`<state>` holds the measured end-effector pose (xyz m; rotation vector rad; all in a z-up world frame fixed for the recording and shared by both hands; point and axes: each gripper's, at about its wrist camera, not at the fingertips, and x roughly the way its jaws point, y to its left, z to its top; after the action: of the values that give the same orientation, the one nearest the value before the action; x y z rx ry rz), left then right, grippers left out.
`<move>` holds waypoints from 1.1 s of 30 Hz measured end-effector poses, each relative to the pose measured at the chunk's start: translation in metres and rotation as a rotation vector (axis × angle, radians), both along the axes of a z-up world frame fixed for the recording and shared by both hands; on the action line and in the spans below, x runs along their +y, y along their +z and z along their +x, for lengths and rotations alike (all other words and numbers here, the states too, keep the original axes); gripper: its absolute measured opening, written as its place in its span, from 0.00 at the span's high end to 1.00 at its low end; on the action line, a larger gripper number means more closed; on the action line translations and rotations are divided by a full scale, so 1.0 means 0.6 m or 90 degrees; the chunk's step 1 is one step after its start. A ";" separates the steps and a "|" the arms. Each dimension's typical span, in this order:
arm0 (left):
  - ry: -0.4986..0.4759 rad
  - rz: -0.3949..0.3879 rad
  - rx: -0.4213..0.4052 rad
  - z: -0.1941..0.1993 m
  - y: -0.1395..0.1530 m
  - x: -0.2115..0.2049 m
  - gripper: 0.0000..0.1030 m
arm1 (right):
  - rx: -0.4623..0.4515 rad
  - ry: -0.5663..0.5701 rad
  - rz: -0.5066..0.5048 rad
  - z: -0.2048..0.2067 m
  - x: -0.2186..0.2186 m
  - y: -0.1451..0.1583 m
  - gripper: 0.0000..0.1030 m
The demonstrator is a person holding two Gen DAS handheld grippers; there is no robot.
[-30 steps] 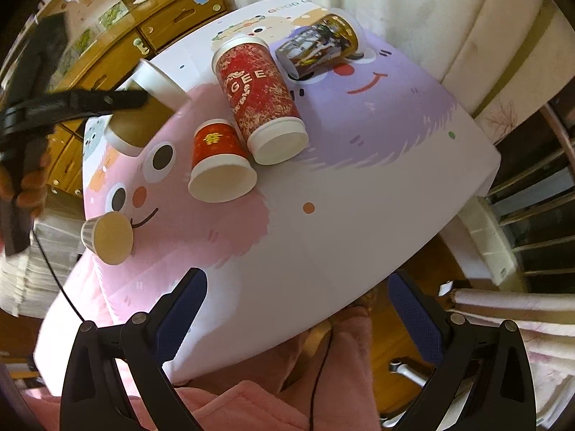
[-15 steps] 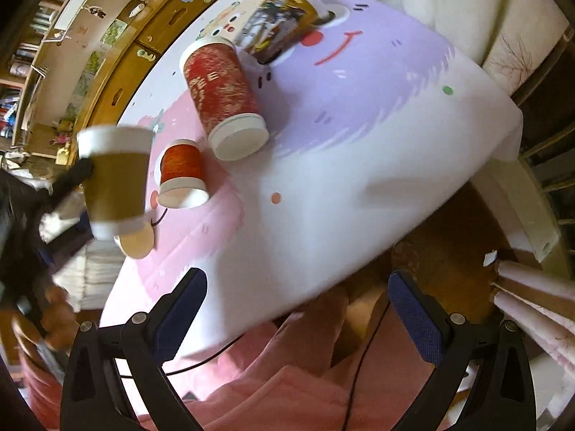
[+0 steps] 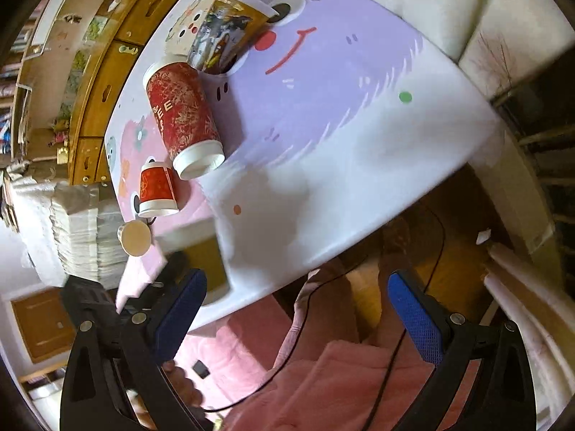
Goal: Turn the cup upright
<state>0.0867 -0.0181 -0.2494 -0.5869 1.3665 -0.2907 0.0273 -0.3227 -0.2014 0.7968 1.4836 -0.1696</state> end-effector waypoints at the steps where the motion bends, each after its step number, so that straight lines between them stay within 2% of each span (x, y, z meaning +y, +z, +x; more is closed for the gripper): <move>1: 0.011 0.004 0.007 -0.003 -0.007 -0.001 0.41 | -0.002 0.007 -0.003 0.004 0.005 0.003 0.00; 3: 0.040 0.009 0.025 -0.013 -0.024 -0.002 0.41 | -0.002 0.034 -0.016 0.014 0.013 0.006 0.00; 8: 0.063 0.021 0.047 -0.026 -0.039 -0.001 0.41 | 0.003 0.096 -0.016 0.020 0.041 -0.002 0.00; 14: 0.076 0.021 0.064 -0.025 -0.046 0.005 0.38 | 0.018 0.114 -0.002 0.011 0.054 -0.019 0.00; 18: 0.059 0.016 0.066 -0.026 -0.034 0.007 0.28 | 0.016 0.116 -0.001 0.017 0.059 -0.023 0.00; 25: 0.032 -0.002 0.055 -0.040 0.009 0.032 0.25 | -0.009 0.145 -0.011 0.039 0.086 -0.017 0.00; 29: 0.019 0.038 0.047 -0.054 0.035 0.064 0.25 | -0.017 0.169 -0.001 0.060 0.121 -0.021 0.00; 33: 0.009 0.122 0.040 -0.069 0.056 0.112 0.25 | -0.015 0.204 -0.001 0.086 0.179 -0.036 0.00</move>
<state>0.0456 0.0489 -0.2156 -0.4485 1.4313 -0.1295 0.0786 -0.2154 -0.2227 0.5479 1.5665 0.0797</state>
